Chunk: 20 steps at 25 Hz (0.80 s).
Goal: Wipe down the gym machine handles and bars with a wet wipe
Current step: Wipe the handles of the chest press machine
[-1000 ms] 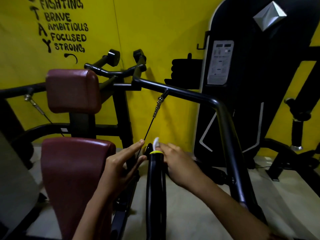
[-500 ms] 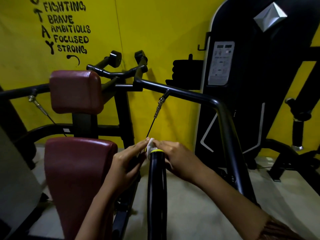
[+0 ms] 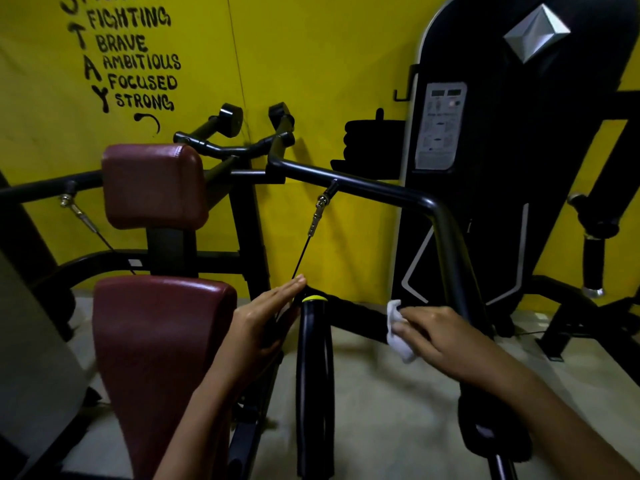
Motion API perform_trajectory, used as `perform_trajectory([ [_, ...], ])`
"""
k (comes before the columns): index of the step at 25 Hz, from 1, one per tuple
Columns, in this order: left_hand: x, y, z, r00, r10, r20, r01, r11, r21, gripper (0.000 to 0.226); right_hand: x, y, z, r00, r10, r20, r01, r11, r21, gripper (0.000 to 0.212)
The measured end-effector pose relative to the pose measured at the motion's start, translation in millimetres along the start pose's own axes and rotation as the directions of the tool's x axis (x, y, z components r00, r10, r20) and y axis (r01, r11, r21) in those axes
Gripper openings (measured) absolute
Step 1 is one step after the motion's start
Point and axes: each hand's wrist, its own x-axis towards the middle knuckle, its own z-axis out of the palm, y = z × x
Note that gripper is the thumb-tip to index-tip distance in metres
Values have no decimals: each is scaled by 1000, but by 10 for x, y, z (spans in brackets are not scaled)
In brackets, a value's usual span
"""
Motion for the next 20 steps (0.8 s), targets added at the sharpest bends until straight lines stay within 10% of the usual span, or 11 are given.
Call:
perform_trajectory([
  [11, 6, -4, 46, 998, 31, -61, -29, 999, 30, 46, 724, -248, -16, 883, -136, 450, 121, 991, 61, 35],
  [20, 11, 1, 23, 999, 46, -7, -44, 986, 161, 40, 19, 261, -249, 968, -9, 251, -7, 998, 64, 27],
])
